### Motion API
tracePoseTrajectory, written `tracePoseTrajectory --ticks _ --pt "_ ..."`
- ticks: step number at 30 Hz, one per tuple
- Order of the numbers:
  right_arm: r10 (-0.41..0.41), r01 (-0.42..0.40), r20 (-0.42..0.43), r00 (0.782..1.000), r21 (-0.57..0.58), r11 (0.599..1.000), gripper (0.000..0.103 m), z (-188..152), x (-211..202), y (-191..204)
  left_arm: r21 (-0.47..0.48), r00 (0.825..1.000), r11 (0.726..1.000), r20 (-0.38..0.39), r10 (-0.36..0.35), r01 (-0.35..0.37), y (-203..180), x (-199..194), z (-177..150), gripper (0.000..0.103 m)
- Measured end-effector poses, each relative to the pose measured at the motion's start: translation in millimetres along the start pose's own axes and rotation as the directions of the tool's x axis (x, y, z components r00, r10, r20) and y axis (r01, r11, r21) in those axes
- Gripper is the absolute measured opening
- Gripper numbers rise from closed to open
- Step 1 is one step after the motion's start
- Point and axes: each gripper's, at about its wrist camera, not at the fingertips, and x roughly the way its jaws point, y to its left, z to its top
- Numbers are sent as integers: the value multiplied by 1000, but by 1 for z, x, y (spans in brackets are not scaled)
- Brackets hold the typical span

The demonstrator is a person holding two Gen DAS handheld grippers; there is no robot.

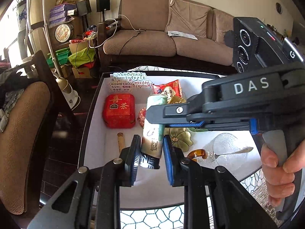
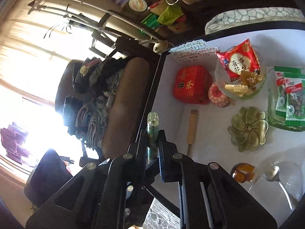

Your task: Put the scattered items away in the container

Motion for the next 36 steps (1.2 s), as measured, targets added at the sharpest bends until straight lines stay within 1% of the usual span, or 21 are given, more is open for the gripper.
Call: tracePoseTrajectory --ticks 2,4,6,7,8,10,13,17,18,20,22,24,25,26,27,28,30,32,33,34,36 --pt "-35 35 25 999 10 999 10 10 -7 -10 -27 999 999 10 -35 36 4 6 3 29" --pt "-88 88 44 995 7 996 10 19 -18 -22 -23 1000 999 7 -28 28 1 12 5 29" --pt "-161 162 61 985 -14 987 10 27 -29 -33 -21 1000 999 3 -31 31 3 16 6 29" --pt "-180 182 66 981 -12 983 10 30 -34 -39 -29 1000 999 -9 -30 30 6 19 6 29" --pt "-188 188 61 980 -9 982 10 32 -37 -45 -44 999 999 -26 -32 31 10 21 6 29" --pt "-191 192 32 981 -33 981 10 32 -31 -47 -75 999 996 -29 -46 44 20 21 7 29" --pt "-218 214 -31 976 -90 973 10 25 -2 -36 -80 999 997 -31 -10 7 33 19 9 29" --pt "-301 279 -120 946 -169 945 10 13 46 -20 -91 1000 996 -19 11 -13 47 16 11 29" --pt "-330 302 -133 935 -192 934 10 11 54 -17 -86 1000 996 -18 17 -18 48 15 10 29" --pt "-374 335 -153 915 -232 913 10 6 65 -14 -72 1000 997 -20 21 -22 48 14 7 29" --pt "-393 347 -183 901 -236 907 10 3 72 -18 -64 1000 998 -27 11 -13 48 17 4 29" --pt "-439 383 -199 876 -265 885 10 -1 81 -20 -55 999 998 -37 9 -11 47 21 1 29" --pt "-447 388 -215 868 -267 882 10 -2 85 -22 -47 999 999 -44 19 -21 45 23 0 29" --pt "-442 383 -232 866 -261 886 10 -2 87 -24 -40 999 999 -48 25 -27 44 25 -2 29" --pt "-440 380 -234 867 -261 887 10 -2 88 -24 -39 999 999 -50 20 -22 44 27 -2 29" --pt "-456 391 -231 859 -275 878 10 0 90 -23 -43 999 999 -54 8 -10 45 28 -3 29" --pt "-499 425 -242 832 -300 854 11 2 96 -24 -56 998 998 -57 -4 1 48 30 -4 29" --pt "-504 424 -281 817 -301 854 11 3 104 -27 -57 998 998 -59 -4 1 50 32 -4 29" --pt "-528 444 -285 800 -311 840 13 3 106 -28 -58 998 998 -61 -4 1 51 32 -4 29" --pt "-551 463 -280 786 -325 825 17 3 107 -27 -61 998 998 -62 -3 0 53 33 -4 29" --pt "-582 483 -250 774 -361 798 19 2 104 -21 -62 998 998 -65 3 -7 55 34 -4 29"
